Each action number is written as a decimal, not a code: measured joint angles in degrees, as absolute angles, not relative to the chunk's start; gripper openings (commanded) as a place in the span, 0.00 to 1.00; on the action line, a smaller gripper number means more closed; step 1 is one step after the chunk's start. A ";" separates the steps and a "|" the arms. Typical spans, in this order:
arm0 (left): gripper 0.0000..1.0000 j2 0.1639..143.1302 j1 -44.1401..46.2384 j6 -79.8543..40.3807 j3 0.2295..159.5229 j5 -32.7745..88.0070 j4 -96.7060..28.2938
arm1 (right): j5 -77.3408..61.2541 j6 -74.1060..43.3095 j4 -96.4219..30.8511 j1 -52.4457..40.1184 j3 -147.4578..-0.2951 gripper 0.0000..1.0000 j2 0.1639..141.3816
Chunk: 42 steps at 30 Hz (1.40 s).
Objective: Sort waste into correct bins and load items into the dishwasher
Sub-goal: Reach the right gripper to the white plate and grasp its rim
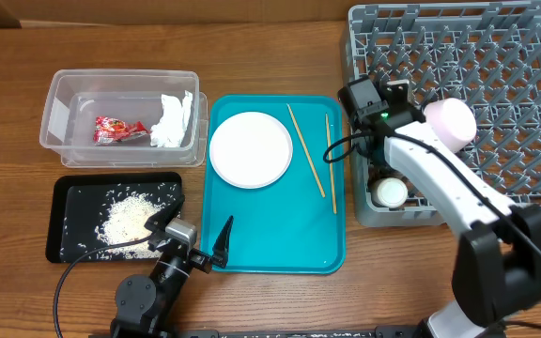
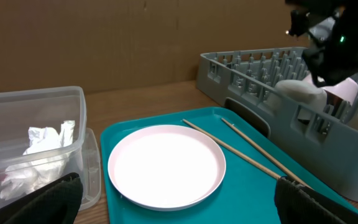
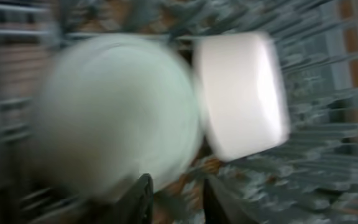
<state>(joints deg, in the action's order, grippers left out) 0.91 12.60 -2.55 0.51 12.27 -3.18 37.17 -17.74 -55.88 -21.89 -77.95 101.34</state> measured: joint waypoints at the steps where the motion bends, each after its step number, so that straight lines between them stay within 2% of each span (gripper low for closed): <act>1: 1.00 0.91 12.60 -2.55 0.51 12.27 -3.18 | 33.21 -17.82 -56.49 -22.06 -78.65 0.32 100.44; 6: 1.00 0.91 12.60 -2.55 0.51 12.27 -3.18 | 10.46 -18.41 -57.60 -23.81 -80.75 0.34 95.48; 12: 1.00 0.91 12.60 -2.55 0.51 12.27 -3.18 | -8.23 -19.18 -52.73 -27.75 -80.12 0.44 95.11; 19: 1.00 0.91 12.60 -2.55 0.51 12.27 -3.18 | -8.88 -27.46 -43.27 -34.65 -78.24 0.44 100.16; 27: 1.00 0.91 12.60 -2.55 0.51 12.27 -3.18 | -3.86 -38.85 -36.42 -35.29 -77.38 0.43 113.58; 29: 1.00 0.91 12.60 -2.55 0.51 12.27 -3.18 | -3.49 -40.34 -36.47 -35.29 -77.19 0.36 115.77; 32: 1.00 0.91 12.60 -2.55 0.51 12.27 -3.18 | -3.16 -41.41 -35.99 -35.29 -77.28 0.04 116.20; 42: 1.00 0.91 12.60 -2.55 0.51 12.27 -3.18 | 0.80 -39.97 -41.71 -34.20 -76.58 0.04 110.76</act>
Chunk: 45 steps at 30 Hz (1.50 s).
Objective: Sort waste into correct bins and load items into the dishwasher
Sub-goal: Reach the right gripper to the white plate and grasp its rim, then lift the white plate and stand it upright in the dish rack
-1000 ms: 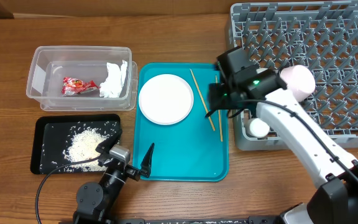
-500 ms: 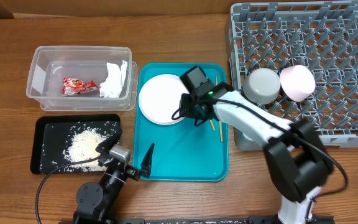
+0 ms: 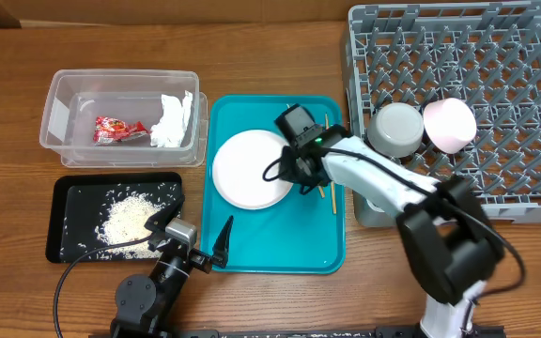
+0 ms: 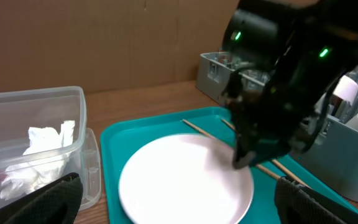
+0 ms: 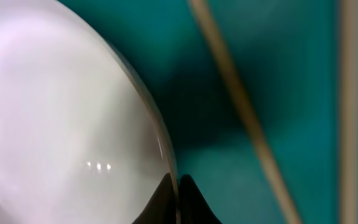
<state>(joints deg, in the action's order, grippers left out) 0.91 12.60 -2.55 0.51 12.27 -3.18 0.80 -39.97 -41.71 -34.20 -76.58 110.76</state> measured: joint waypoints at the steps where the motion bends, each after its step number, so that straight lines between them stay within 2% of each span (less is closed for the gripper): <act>1: 1.00 0.91 12.60 -2.55 0.51 12.27 -3.16 | 1.87 -39.31 -41.95 -33.91 -76.38 0.04 108.99; 5: 1.00 0.91 12.60 -2.55 0.51 12.27 -3.18 | 9.69 -34.87 -41.71 -32.27 -76.20 0.04 97.27; 9: 1.00 0.91 12.60 -2.55 0.51 12.27 -3.18 | 23.62 -29.12 -39.94 -30.81 -76.40 0.04 84.66; 13: 1.00 0.91 12.60 -2.55 0.51 12.27 -3.18 | 37.65 -20.60 -35.57 -28.29 -76.93 0.04 79.83; 20: 1.00 0.91 12.60 -2.55 0.51 12.27 -3.18 | 51.51 -4.03 -23.70 -20.21 -76.84 0.04 84.51; 30: 1.00 0.91 12.60 -2.55 0.51 12.27 -3.18 | 55.94 13.26 -7.09 -13.15 -76.79 0.04 95.18; 40: 1.00 0.91 12.60 -2.55 0.51 12.27 -3.18 | 56.99 18.96 -4.51 -8.58 -76.75 0.04 103.96; 41: 1.00 0.91 12.60 -2.55 0.51 12.27 -3.18 | 57.01 19.09 -4.47 -8.60 -76.69 0.07 104.20; 42: 1.00 0.91 12.60 -2.55 0.51 12.27 -3.18 | 56.99 19.18 -4.19 -8.80 -76.69 0.17 104.31; 44: 1.00 0.91 12.60 -2.55 0.51 12.27 -3.18 | 56.99 19.09 -3.73 -9.23 -76.69 0.45 104.31; 45: 1.00 0.91 12.60 -2.55 0.51 12.27 -3.18 | 57.17 19.44 -3.57 -9.47 -76.69 0.50 104.31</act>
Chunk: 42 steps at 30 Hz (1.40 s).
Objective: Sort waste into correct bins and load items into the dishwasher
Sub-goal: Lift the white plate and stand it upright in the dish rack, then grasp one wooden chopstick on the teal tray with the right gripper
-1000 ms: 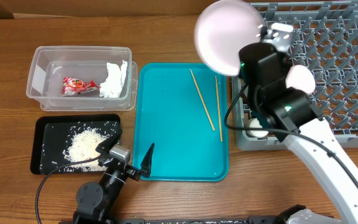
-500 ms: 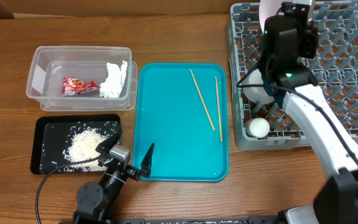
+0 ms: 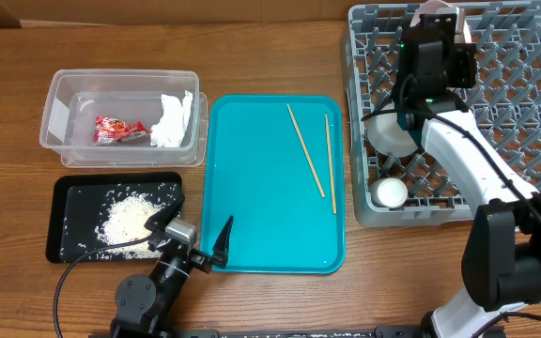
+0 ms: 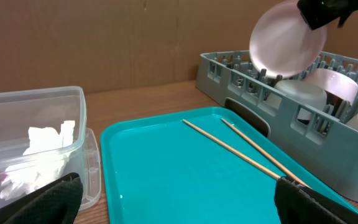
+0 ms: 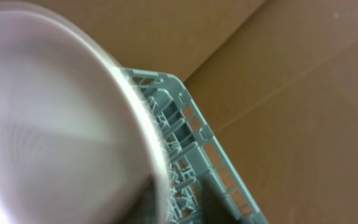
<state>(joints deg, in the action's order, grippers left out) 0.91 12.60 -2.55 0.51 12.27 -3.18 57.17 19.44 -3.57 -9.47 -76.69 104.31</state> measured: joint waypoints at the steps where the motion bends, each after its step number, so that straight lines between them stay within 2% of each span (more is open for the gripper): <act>1: 1.00 0.91 12.60 -2.55 0.51 12.27 -3.18 | 57.25 19.38 -3.66 -9.63 -76.69 0.52 104.31; 4: 1.00 0.91 12.60 -2.55 0.51 12.27 -3.18 | 57.95 19.59 -3.73 -10.31 -76.69 0.58 104.31; 8: 1.00 0.91 12.60 -2.55 0.51 12.27 -3.16 | 60.07 19.14 -5.74 -12.67 -76.71 0.57 104.31; 12: 1.00 0.91 12.60 -2.55 0.51 12.27 -3.18 | 57.32 15.81 -14.06 -18.59 -76.71 0.56 103.83; 17: 1.00 0.91 12.60 -2.55 0.51 12.27 -3.16 | 43.62 9.15 -28.93 -27.18 -77.21 0.59 100.57; 21: 1.00 0.91 12.60 -2.55 0.51 12.27 -3.18 | 24.97 2.76 -37.60 -30.28 -78.61 0.61 97.73; 24: 1.00 0.91 12.60 -2.55 0.51 12.27 -3.18 | 12.43 0.12 -40.93 -30.44 -79.05 0.63 97.56; 28: 1.00 0.91 12.60 -2.55 0.51 12.27 -3.18 | 2.83 -1.58 -41.82 -30.41 -79.05 0.62 100.29; 30: 1.00 0.91 12.60 -2.55 0.51 12.27 -3.18 | 0.56 -1.96 -41.82 -30.39 -79.07 0.56 102.83; 37: 1.00 0.91 12.60 -2.55 0.51 12.27 -3.18 | -1.93 -2.94 -42.02 -30.41 -79.07 0.46 112.79; 40: 1.00 0.91 12.60 -2.55 0.51 12.27 -3.18 | -1.39 -2.85 -42.15 -30.39 -79.07 0.32 115.18; 42: 1.00 0.91 12.60 -2.55 0.51 12.27 -3.16 | -1.52 -2.79 -42.83 -30.39 -79.07 0.15 116.27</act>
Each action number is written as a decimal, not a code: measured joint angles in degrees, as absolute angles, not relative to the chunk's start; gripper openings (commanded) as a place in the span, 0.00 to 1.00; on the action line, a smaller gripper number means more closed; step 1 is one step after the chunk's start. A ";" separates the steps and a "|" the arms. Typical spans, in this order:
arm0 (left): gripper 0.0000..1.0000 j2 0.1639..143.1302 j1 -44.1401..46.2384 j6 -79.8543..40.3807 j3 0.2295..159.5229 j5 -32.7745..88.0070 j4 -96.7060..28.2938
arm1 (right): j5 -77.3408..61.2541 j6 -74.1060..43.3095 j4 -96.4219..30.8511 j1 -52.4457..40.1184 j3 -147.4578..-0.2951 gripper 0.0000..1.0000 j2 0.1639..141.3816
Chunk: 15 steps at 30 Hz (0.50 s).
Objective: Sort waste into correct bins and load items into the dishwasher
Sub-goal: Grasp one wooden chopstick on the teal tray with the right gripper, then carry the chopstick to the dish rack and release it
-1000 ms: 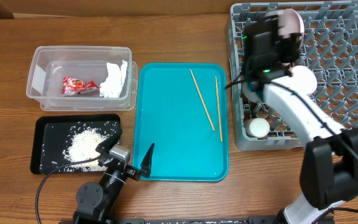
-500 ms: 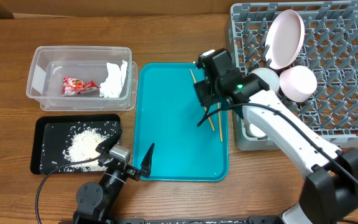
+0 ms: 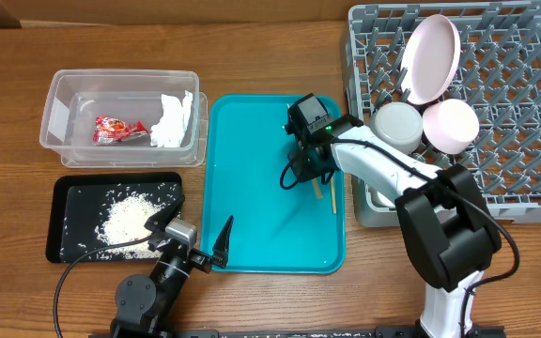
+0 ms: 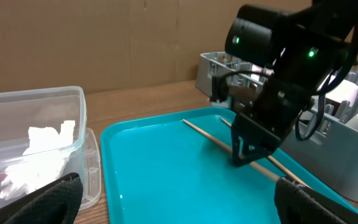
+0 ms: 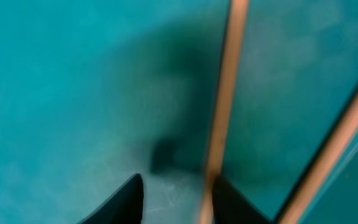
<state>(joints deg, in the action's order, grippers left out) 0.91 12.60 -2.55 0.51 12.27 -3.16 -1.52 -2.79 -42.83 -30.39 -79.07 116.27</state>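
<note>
Two wooden chopsticks (image 3: 333, 201) lie on the teal tray (image 3: 252, 225). My right gripper (image 3: 314, 178) is down on the tray over them, open. In the right wrist view one chopstick (image 5: 225, 93) runs between the fingertips (image 5: 129, 199), close to the right one, and the other chopstick (image 5: 340, 143) lies outside. The pink plate (image 3: 432, 45) stands on edge in the grey dish rack (image 3: 524, 113), above a grey bowl (image 3: 397, 124) and a pink bowl (image 3: 451, 124). My left gripper (image 4: 179, 202) rests open at the tray's near edge.
A clear bin (image 3: 120, 73) at the left holds a red wrapper (image 3: 118, 130) and a white napkin (image 3: 172, 120). In front of it a black tray (image 3: 64, 192) carries loose rice (image 3: 125, 221). A white cup (image 3: 374, 197) sits in the rack's near-left corner.
The plate, held over the rack's far-left part, now stands in the rack. My right gripper has let it go and is open, low on the tray at the chopsticks. The left arm is unchanged.
My right gripper was first in the rack by the bowls, with the plate on the tray. Then it gripped the plate's right rim on the tray. Then it held the plate above the rack. Now the plate stands racked and the gripper straddles a chopstick.
</note>
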 measured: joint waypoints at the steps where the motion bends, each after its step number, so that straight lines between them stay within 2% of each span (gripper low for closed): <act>1: 1.00 0.91 12.60 -2.55 0.51 12.27 -3.18 | -1.63 -2.74 -43.33 -30.41 -79.07 0.10 116.55; 4: 1.00 0.91 12.60 -2.55 0.51 12.27 -3.18 | -2.00 -3.64 -44.88 -30.41 -79.11 0.04 116.68; 15: 1.00 0.91 12.60 -2.55 0.49 12.27 -3.18 | -2.68 -6.59 -49.10 -30.46 -79.79 0.04 112.29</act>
